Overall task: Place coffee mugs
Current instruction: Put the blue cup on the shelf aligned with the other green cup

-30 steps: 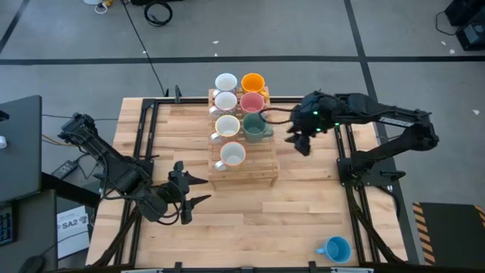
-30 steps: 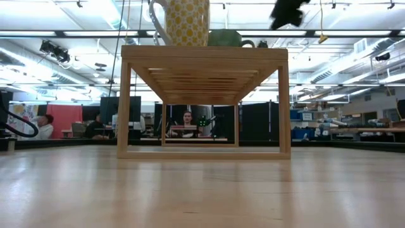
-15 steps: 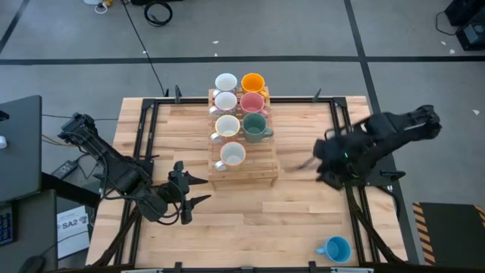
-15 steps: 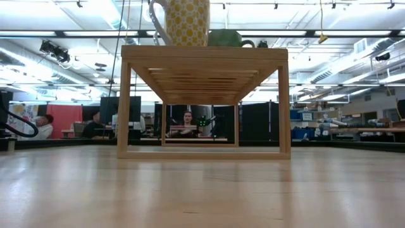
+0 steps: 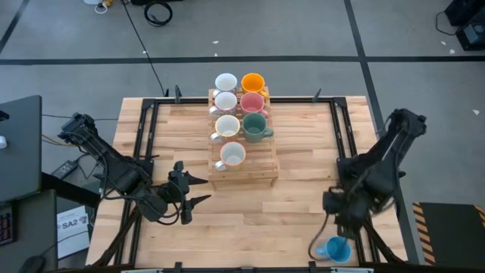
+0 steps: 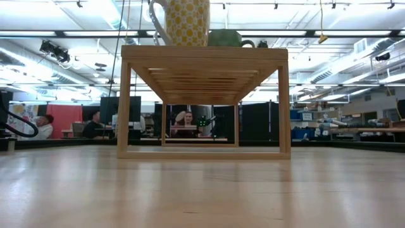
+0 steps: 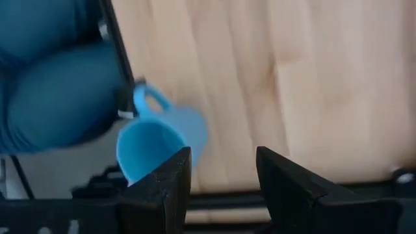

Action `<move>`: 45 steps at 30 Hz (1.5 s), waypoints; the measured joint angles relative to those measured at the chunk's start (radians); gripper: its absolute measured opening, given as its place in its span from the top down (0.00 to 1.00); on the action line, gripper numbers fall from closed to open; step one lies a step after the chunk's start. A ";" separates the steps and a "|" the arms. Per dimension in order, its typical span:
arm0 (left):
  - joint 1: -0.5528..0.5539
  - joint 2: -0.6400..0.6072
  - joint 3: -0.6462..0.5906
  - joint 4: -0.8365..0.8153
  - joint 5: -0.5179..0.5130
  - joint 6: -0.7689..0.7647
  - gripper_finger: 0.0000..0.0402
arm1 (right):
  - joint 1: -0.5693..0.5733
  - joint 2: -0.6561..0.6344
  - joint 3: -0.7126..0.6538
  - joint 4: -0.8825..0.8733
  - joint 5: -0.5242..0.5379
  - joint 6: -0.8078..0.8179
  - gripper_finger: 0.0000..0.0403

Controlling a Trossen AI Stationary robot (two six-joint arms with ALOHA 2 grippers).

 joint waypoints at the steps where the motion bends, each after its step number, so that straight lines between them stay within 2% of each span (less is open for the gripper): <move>1: 0.000 0.000 0.000 0.000 0.000 0.000 0.44 | 0.023 0.014 -0.014 0.015 -0.012 0.014 0.56; 6: 0.000 0.000 0.000 0.000 0.000 0.000 0.44 | 0.107 0.088 -0.042 0.023 -0.048 0.050 0.56; 13: 0.000 0.000 0.000 0.000 0.000 0.000 0.44 | 0.159 0.171 -0.042 0.106 -0.074 0.049 0.56; 19: 0.000 0.000 0.000 0.000 0.000 0.000 0.44 | 0.171 0.241 -0.042 0.156 -0.074 0.048 0.56; 34: 0.000 0.000 0.000 0.001 0.000 0.000 0.44 | 0.171 0.356 -0.043 0.163 -0.150 -0.013 0.56; 39: 0.000 0.000 0.000 0.001 0.000 0.000 0.44 | 0.163 0.367 -0.043 0.164 -0.150 -0.033 0.62; 45: 0.000 0.000 0.000 0.001 0.000 0.000 0.44 | 0.149 0.367 -0.043 0.164 -0.148 -0.121 0.79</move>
